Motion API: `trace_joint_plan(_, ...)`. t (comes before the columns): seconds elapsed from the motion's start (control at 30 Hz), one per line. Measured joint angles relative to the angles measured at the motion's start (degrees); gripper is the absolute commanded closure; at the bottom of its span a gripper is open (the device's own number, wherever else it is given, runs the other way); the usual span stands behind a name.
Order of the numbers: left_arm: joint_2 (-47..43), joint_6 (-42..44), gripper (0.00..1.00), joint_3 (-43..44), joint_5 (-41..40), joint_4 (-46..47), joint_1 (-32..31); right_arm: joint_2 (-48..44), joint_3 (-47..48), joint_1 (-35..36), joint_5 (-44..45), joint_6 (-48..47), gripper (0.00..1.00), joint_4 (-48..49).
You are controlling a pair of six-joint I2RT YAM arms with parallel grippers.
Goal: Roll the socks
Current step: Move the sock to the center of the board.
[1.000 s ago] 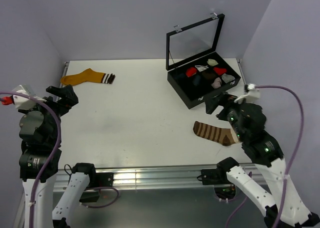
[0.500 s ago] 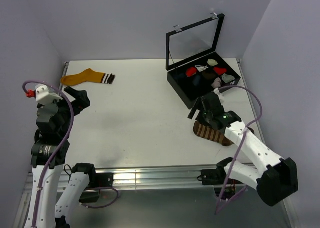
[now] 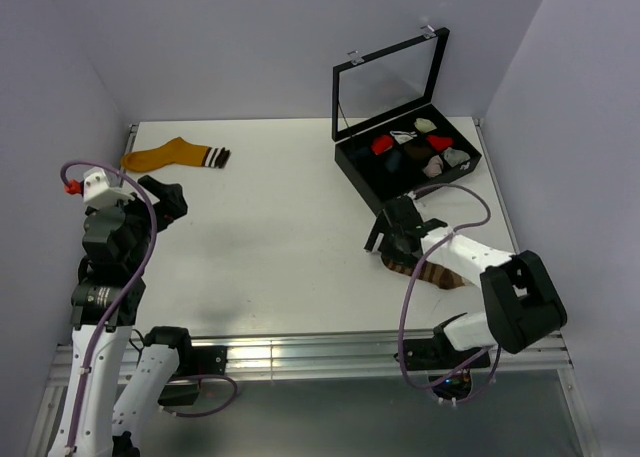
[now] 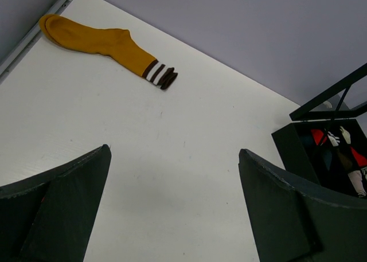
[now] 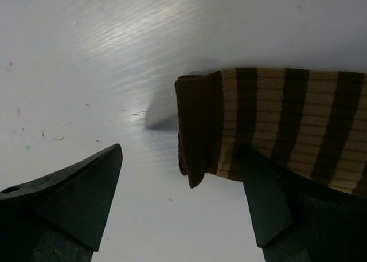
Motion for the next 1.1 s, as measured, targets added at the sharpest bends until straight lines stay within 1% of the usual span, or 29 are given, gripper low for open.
trace_joint_plan(0.13,0.28,0.2,0.0,-0.09,-0.15,0.17,-0.15,6.82,5.33,5.95,-0.26,-2.99,0.1,2.27)
trace_joint_plan(0.2,0.57,0.33,0.0,-0.09,-0.33,0.28,-0.31,11.56,9.84,9.55,-1.4,-4.7,0.1,3.19)
trace_joint_plan(0.33,1.03,0.79,0.01,-0.09,-0.66,0.57,-0.81,22.58,21.7,17.7,-6.51,-8.61,0.1,5.29)
trace_joint_plan(0.43,1.01,1.57,0.01,-0.09,-1.03,0.55,-1.09,31.12,32.94,25.33,-9.77,-13.33,0.1,3.89)
trace_joint_plan(0.5,0.98,1.88,0.01,-0.02,-1.42,0.46,-1.14,35.3,38.91,30.34,-11.61,-16.61,0.1,2.86)
trace_joint_plan(0.57,1.01,2.16,0.0,0.02,-1.57,0.42,-1.14,37.38,42.36,34.29,-13.97,-19.91,0.1,1.42)
trace_joint_plan(0.67,1.01,2.21,0.0,0.02,-1.55,0.09,-1.2,37.44,43.47,38.88,-18.95,-24.83,0.11,-2.62)
trace_joint_plan(0.8,1.03,2.19,0.01,0.02,-1.49,-0.37,-1.25,36.02,43.45,39.65,-22.67,-30.49,0.11,-9.57)
trace_joint_plan(0.87,1.2,2.16,0.01,0.02,-1.46,-0.35,-1.25,33.57,42.4,38.88,-22.49,-31.43,0.11,-11.3)
trace_joint_plan(0.97,1.79,2.14,0.01,0.02,-1.27,-0.33,-1.25,25.99,38.73,36.61,-20.5,-30.42,0.13,-11.78)
trace_joint_plan(1.0,2.12,2.14,0.01,0.02,-1.11,-0.33,-1.25,22.8,37.53,35.21,-19.15,-29.53,0.15,-11.67)
trace_joint_plan(1.1,2.95,2.12,0.0,0.02,-0.5,-0.15,-1.25,15.19,34.8,29.4,-14.38,-26.45,0.25,-10.21)
